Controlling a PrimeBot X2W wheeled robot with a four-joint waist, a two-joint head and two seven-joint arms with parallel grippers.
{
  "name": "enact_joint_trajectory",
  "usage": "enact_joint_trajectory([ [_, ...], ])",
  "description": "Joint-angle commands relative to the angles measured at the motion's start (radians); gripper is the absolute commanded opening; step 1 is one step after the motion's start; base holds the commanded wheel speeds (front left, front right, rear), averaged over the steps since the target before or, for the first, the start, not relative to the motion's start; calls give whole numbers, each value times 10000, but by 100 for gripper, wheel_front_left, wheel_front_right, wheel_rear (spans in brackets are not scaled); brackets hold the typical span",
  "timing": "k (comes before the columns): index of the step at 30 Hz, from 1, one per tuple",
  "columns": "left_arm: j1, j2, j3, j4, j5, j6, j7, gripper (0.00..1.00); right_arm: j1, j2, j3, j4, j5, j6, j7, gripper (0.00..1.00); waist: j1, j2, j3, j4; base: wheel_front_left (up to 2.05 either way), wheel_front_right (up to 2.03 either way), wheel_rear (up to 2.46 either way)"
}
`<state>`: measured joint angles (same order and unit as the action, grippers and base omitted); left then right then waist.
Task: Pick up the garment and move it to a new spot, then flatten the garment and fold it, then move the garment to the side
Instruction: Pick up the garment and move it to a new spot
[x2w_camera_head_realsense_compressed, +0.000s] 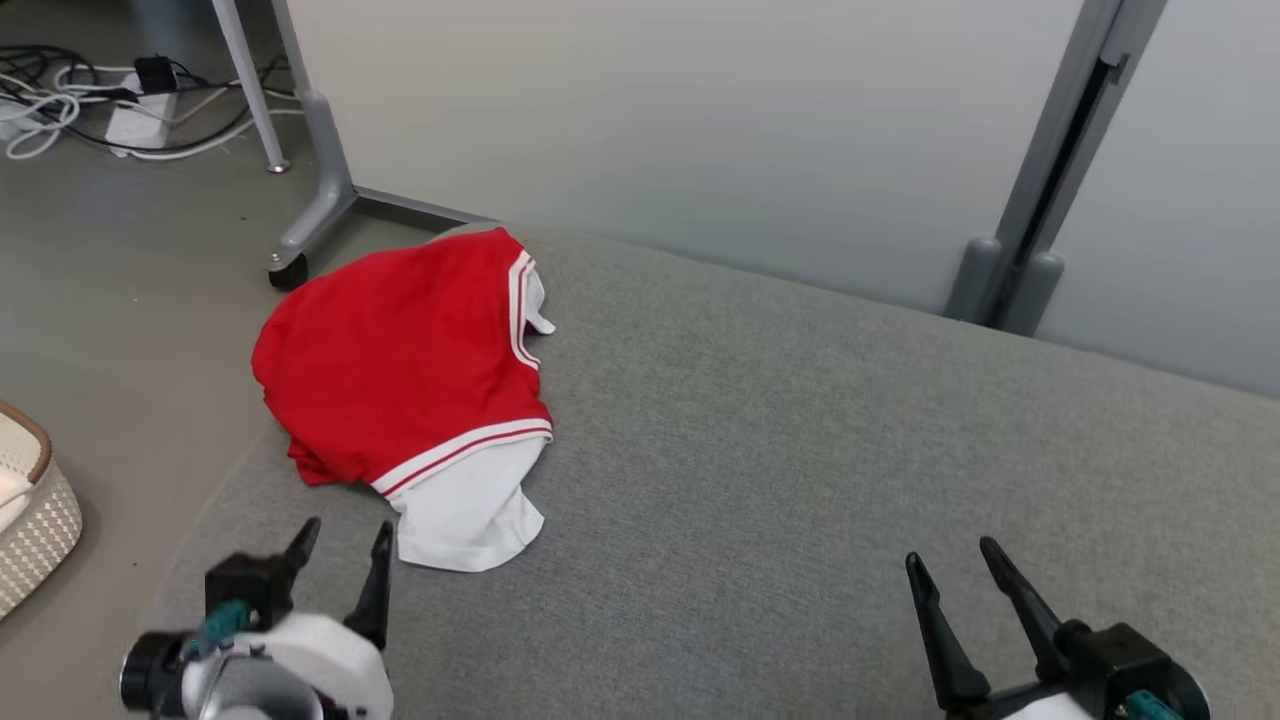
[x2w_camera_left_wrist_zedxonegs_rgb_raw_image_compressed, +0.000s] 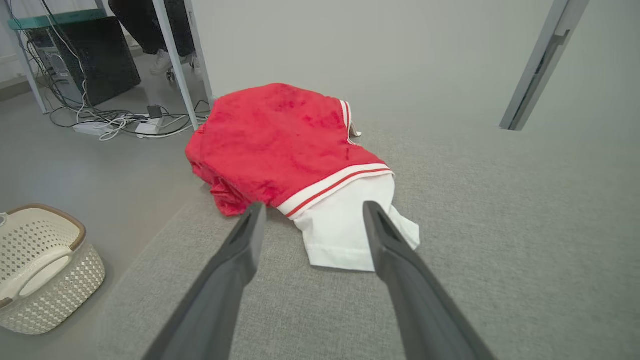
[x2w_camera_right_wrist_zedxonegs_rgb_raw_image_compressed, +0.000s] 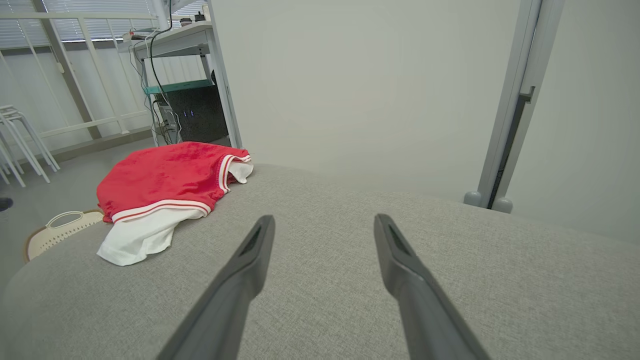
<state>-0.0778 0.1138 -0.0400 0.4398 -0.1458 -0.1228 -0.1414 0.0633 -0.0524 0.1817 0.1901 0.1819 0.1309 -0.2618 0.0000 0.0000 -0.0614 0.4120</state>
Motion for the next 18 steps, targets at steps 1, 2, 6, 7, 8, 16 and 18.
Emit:
enact_joint_trajectory([
  [1, -491, 86, -39, 62, -140, -50, 185, 100, -224, -153, 3, -101, -65, -3, -49, 100, 0, 0, 721, -566, 0, 0, 0],
  [2, -839, 120, -93, 167, -291, -67, 424, 100, -346, -200, 17, -148, -78, -3, -49, 100, 0, 0, 999, -709, 0, 0, 0],
  [6, -2224, 299, -141, 764, -973, -79, 1519, 100, -863, -394, 137, -317, -122, -3, -49, 100, 0, 0, 2100, -1266, 0, 0, 0],
  [7, -2595, 398, -102, 933, -1154, -75, 1757, 100, -1014, -436, 186, -333, -112, -3, -49, 100, 0, 0, 2322, -1395, 0, 0, 0],
  [8, -2920, 501, -61, 1101, -1311, -78, 1954, 100, -1152, -455, 228, -339, -92, -3, -49, 100, 0, 0, 2533, -1535, 0, 0, 0],
  [16, -4321, 1392, -31, 2517, -2213, -77, 3109, 100, -1989, -390, 427, -318, 68, -3, -49, 100, 0, 0, 3591, -2593, 0, 0, 0],
  [18, -4432, 1547, -199, 2834, -2444, -78, 3350, 100, -2064, -359, 412, -317, 106, -3, -49, 100, 0, 0, 3701, -2777, 0, 0, 0],
])
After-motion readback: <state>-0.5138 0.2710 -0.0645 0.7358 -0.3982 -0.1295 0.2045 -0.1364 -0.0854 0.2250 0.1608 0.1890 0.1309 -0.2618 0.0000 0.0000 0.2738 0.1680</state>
